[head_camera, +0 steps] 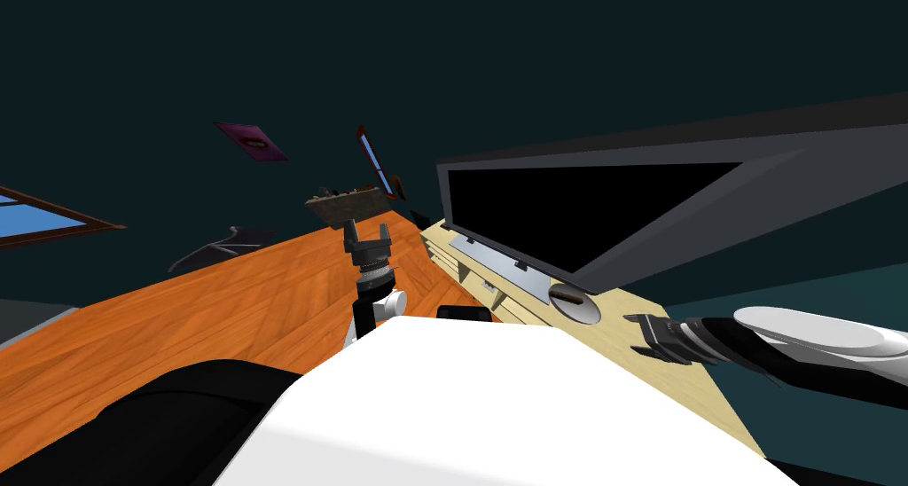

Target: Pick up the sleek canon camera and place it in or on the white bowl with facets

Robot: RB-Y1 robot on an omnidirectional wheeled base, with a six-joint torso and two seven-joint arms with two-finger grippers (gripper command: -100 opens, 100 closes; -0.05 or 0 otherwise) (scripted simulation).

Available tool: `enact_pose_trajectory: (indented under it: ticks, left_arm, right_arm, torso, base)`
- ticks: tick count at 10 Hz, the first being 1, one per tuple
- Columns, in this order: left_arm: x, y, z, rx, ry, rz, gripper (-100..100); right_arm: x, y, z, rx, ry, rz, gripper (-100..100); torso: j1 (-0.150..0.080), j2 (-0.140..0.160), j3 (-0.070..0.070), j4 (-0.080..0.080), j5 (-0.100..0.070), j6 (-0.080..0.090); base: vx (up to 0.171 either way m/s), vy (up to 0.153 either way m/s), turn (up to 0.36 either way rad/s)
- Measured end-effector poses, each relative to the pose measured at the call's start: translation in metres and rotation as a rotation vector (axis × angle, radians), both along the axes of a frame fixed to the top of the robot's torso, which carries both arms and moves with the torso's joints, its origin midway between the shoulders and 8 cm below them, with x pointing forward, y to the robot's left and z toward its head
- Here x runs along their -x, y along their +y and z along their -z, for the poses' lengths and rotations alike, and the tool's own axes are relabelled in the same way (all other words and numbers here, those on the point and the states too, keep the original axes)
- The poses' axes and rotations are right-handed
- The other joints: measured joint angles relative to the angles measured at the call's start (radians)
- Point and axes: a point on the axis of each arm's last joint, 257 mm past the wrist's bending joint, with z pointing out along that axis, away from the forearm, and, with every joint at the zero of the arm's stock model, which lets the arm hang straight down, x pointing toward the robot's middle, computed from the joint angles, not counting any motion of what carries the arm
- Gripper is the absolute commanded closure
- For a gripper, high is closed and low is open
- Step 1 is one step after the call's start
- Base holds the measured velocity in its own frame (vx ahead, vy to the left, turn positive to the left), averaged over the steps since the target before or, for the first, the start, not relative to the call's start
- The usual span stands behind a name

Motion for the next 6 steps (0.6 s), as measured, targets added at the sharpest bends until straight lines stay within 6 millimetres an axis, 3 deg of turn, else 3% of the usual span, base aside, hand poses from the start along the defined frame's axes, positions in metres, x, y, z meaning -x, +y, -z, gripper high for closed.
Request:
enact_pose_trajectory:
  ticks: [6]
  left_arm:
    - [0.0,0.0,0.0,0.0,0.0,0.0,0]
  right_arm:
    - [0.0,0.0,0.0,0.0,0.0,-0.005,-100]
  torso:
    - [-0.001,0.001,0.0,0.0,0.0,0.0]
  base:
    - [-0.008,-0.003,-0.01]
